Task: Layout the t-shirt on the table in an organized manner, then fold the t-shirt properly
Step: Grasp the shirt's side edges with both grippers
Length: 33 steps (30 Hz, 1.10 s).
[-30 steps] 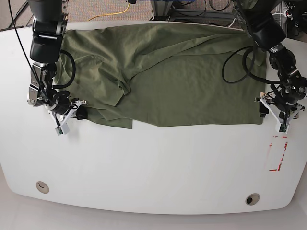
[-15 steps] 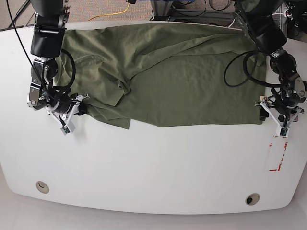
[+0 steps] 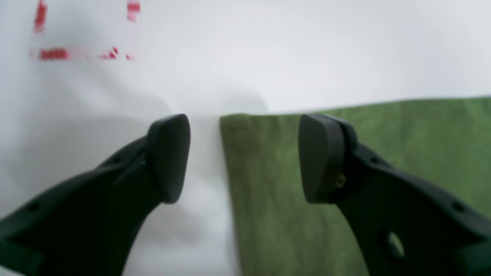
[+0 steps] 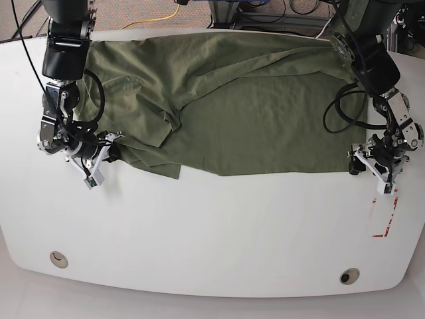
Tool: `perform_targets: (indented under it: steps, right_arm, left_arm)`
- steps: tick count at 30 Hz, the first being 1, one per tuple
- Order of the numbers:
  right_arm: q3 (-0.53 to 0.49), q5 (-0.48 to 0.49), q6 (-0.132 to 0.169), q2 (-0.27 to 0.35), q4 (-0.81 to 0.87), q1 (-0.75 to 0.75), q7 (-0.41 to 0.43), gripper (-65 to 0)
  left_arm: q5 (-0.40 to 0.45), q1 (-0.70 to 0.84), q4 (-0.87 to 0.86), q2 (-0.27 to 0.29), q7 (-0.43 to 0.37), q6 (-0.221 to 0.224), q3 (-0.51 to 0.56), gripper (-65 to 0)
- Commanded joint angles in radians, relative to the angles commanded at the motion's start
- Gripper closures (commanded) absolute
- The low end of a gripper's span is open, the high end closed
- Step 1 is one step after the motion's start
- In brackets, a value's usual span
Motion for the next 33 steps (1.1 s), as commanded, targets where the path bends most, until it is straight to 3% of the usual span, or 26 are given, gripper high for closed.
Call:
perform_targets:
  steps: [14, 22, 25, 31, 33]
  right_arm:
    - [0.002, 0.002, 0.000, -0.002, 0.002, 0.000, 0.000, 0.0]
    - [0.003, 0.006, 0.000, -0.002, 0.002, 0.000, 0.000, 0.0]
    - [0.003, 0.006, 0.000, -0.002, 0.003, 0.000, 0.000, 0.0]
    - [0.003, 0.008, 0.000, 0.003, 0.003, 0.005, -0.005, 0.0]
    - [0.003, 0.008, 0.000, 0.005, 0.008, 0.006, -0.005, 0.0]
  left_arm:
    - [-0.002, 0.008, -0.083, -0.009, -0.005, 0.000, 0.094, -40.6]
    - [-0.002, 0.009, -0.083, -0.006, -0.003, 0.000, 0.095, -38.7]
    - [-0.002, 0.014, -0.081, -0.006, -0.003, 0.000, 0.095, -27.9]
    - [-0.002, 0.018, -0.078, -0.006, -0.003, 0.000, 0.095, 0.0]
    - [-0.002, 0.018, -0.078, -0.006, -0.002, 0.000, 0.095, 0.0]
